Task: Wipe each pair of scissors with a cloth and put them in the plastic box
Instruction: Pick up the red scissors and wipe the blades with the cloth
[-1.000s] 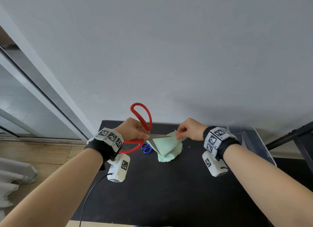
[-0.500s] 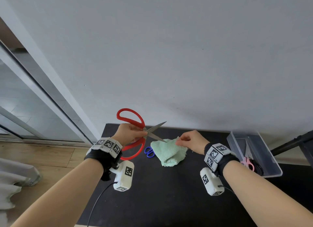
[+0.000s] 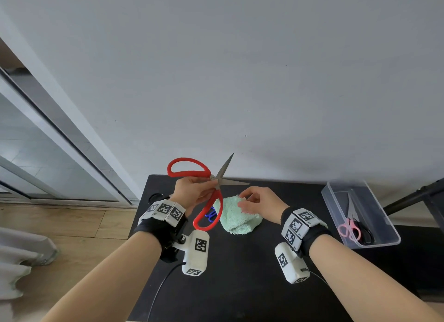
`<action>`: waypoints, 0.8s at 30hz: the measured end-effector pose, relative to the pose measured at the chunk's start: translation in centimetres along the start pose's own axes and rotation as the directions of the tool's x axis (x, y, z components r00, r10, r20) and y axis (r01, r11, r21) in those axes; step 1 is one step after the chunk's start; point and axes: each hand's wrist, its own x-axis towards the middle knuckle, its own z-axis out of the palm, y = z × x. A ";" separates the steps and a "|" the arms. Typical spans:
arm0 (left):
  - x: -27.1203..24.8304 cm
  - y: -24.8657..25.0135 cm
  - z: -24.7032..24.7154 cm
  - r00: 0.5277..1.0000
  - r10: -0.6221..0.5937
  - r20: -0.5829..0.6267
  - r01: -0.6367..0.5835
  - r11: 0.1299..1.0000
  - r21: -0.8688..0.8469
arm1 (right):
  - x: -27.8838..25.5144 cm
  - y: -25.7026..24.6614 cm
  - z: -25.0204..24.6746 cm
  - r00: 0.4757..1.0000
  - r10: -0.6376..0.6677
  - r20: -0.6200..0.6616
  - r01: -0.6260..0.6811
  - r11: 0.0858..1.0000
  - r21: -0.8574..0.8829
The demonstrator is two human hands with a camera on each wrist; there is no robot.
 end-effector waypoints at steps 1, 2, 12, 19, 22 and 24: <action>0.0 0.0 0.1 1.000 -0.003 -0.004 0.003 1.000 -0.022 | -0.2 -0.2 0.1 1.000 -0.002 0.002 0.002 1.000 0.015; 0.0 0.1 0.3 1.000 -0.007 -0.005 0.007 0.999 -0.045 | -0.4 -0.4 0.2 1.000 -0.005 0.004 0.005 1.000 0.026; -0.1 1.3 1.7 0.999 -0.026 0.036 0.033 0.977 -0.209 | -0.9 -3.4 1.7 1.000 0.016 -0.011 -0.013 0.974 0.227; -0.8 1.3 1.8 0.998 -0.001 0.066 0.016 0.976 -0.218 | -1.0 -4.2 1.8 0.992 -0.052 -0.111 0.093 0.907 0.412; -1.2 1.4 1.4 0.993 0.017 0.118 0.003 0.985 -0.173 | -1.4 -4.4 1.5 0.997 -0.035 -0.076 0.066 0.885 0.461; -1.4 1.2 0.8 0.987 0.003 0.158 0.022 0.987 -0.157 | -1.6 -4.5 1.4 0.997 -0.033 -0.065 0.059 0.893 0.445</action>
